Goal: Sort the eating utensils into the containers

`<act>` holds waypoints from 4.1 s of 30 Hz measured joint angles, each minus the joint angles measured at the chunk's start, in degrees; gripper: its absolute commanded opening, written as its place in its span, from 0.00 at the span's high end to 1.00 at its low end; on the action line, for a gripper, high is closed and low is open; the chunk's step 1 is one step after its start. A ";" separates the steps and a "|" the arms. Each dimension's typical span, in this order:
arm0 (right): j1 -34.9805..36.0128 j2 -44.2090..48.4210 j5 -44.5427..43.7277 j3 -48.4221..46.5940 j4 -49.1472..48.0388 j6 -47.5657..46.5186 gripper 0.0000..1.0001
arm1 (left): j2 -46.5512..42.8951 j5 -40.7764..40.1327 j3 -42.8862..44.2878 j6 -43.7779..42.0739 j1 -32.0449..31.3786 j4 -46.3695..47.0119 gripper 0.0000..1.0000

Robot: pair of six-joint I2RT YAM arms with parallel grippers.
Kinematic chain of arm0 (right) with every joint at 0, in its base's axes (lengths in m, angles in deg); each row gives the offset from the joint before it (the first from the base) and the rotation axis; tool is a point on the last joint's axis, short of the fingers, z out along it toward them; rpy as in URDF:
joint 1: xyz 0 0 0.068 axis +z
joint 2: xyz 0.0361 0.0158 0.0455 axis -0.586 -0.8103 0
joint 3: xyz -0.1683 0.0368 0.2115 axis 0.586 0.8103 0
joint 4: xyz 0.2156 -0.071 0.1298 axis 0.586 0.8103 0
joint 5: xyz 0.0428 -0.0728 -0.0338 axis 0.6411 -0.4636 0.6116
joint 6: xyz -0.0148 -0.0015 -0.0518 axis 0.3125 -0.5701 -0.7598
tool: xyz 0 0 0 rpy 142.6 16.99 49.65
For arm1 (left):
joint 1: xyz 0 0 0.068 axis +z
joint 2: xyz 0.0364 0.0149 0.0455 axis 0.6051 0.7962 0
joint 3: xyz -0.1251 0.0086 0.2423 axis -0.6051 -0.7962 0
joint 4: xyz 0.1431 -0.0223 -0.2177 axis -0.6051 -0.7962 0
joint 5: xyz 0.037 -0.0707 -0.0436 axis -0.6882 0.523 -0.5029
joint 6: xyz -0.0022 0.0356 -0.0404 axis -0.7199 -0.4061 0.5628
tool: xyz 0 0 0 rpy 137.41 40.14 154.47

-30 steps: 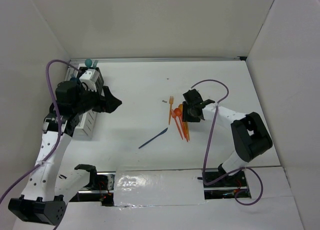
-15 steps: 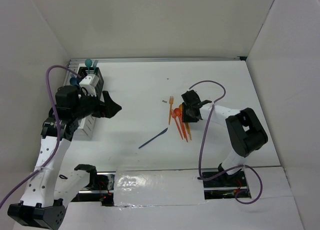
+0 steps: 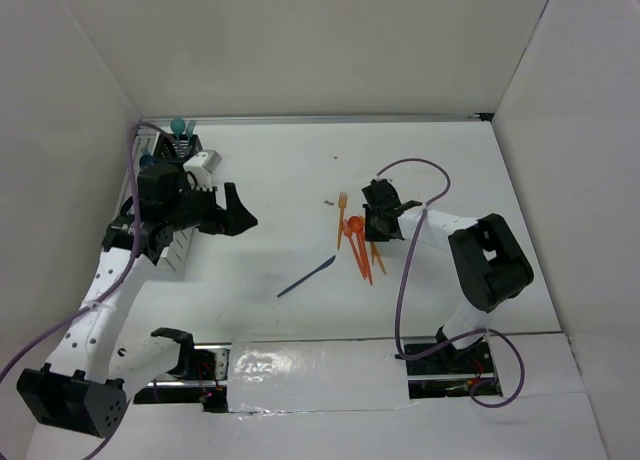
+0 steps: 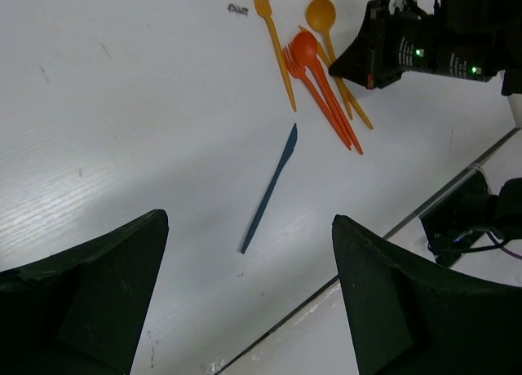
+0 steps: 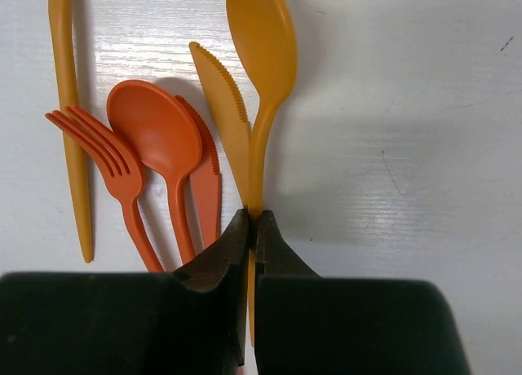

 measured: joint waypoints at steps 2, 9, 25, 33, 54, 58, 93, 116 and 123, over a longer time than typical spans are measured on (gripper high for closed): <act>0.00 0.04 0.00 0.02 -0.15 -0.28 1.00 | 2.25 0.33 0.20 0.39 -2.03 -0.04 0.07; 0.00 4.83 3.34 2.03 1.66 -2.08 1.00 | 8.63 2.25 0.39 5.73 -9.03 4.02 0.07; 0.00 24.06 27.39 -0.26 1.31 -9.18 1.00 | 31.91 3.85 11.50 15.91 -20.48 20.68 0.09; 0.17 27.65 35.87 -1.42 0.98 -9.66 1.00 | 36.15 4.11 15.52 17.03 -21.97 25.55 0.16; 0.70 22.71 39.10 -8.74 1.14 -8.37 0.45 | 41.64 8.28 19.74 21.84 -23.28 31.74 0.85; -1.01 21.92 38.40 -15.47 6.05 -6.73 0.00 | 40.61 9.05 18.93 21.05 -18.51 31.61 0.85; -14.25 16.92 14.34 -6.10 6.32 0.70 0.00 | 14.69 -2.03 -8.72 -4.96 38.01 39.87 0.81; -9.25 8.39 14.23 -1.36 3.85 -2.91 0.29 | 12.50 -2.99 -8.39 -5.14 37.97 38.99 0.12; -5.53 4.98 11.93 -1.36 4.39 -3.67 0.50 | 10.01 1.81 6.23 -5.25 35.52 29.68 0.05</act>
